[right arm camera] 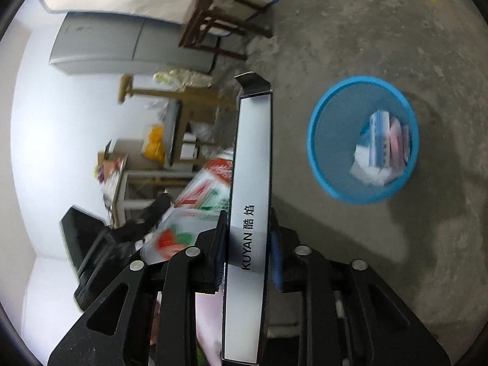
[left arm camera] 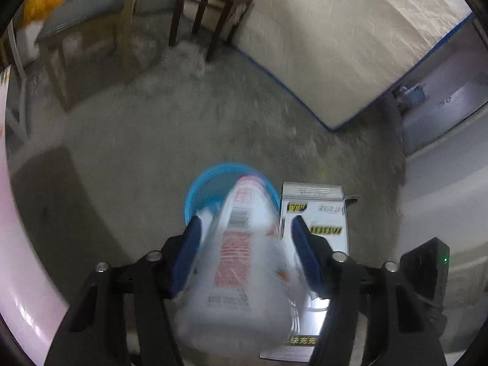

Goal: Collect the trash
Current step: 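Carry the box and bottle over the blue wastebasket and open both grippers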

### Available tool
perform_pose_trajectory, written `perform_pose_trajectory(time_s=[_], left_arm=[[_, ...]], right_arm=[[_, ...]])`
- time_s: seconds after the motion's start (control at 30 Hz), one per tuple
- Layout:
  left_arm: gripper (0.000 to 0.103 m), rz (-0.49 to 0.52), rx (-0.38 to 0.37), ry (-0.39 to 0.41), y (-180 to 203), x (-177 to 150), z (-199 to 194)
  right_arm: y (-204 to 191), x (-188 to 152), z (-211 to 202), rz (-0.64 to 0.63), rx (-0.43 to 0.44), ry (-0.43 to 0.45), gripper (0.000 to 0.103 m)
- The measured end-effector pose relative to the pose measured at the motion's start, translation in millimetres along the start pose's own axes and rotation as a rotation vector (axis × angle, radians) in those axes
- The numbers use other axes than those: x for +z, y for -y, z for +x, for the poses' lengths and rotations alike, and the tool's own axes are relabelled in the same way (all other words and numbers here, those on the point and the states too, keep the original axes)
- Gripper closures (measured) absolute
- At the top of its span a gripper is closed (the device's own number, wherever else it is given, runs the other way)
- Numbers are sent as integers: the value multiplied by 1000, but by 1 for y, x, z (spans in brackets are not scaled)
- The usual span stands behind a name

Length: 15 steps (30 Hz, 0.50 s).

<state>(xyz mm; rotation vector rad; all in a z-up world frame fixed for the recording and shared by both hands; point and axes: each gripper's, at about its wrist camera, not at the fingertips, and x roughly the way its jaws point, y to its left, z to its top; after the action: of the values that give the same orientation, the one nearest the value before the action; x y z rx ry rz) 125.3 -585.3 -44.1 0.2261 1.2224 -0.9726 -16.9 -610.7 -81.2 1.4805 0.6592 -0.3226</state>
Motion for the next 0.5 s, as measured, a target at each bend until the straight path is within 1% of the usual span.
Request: perform_pose_trajectory(time_s=[0.03, 0.07, 0.1, 0.13, 0.17, 0.2, 0.23, 0.3, 0.4, 0.5], left_arm=[[9, 9, 53, 4, 2, 5, 13], [7, 11, 98, 2, 1, 7, 23], [7, 7, 123, -2, -1, 6, 29], [7, -12, 140, -13, -7, 2, 36], [7, -38, 135, -27, -14, -6, 37], [7, -61, 118, -35, -21, -13, 36], [7, -96, 82, -39, -31, -23, 31], [7, -115, 58, -24, -43, -36, 20], [7, -109, 64, 6, -49, -54, -2], [7, -80, 75, 62, -51, -70, -34]], right_arm=[[14, 11, 8, 21, -10, -3, 53], [32, 26, 25, 52, -30, -1, 33], [46, 33, 33, 57, -49, -4, 31], [67, 42, 45, 78, -100, -13, 31], [88, 46, 55, 129, -151, -32, 31], [106, 46, 62, 177, -176, -47, 32], [122, 43, 66, 219, -185, -52, 33], [137, 36, 65, 221, -186, -44, 33], [144, 25, 60, 205, -181, -43, 33], [143, 19, 47, 181, -187, -29, 33]])
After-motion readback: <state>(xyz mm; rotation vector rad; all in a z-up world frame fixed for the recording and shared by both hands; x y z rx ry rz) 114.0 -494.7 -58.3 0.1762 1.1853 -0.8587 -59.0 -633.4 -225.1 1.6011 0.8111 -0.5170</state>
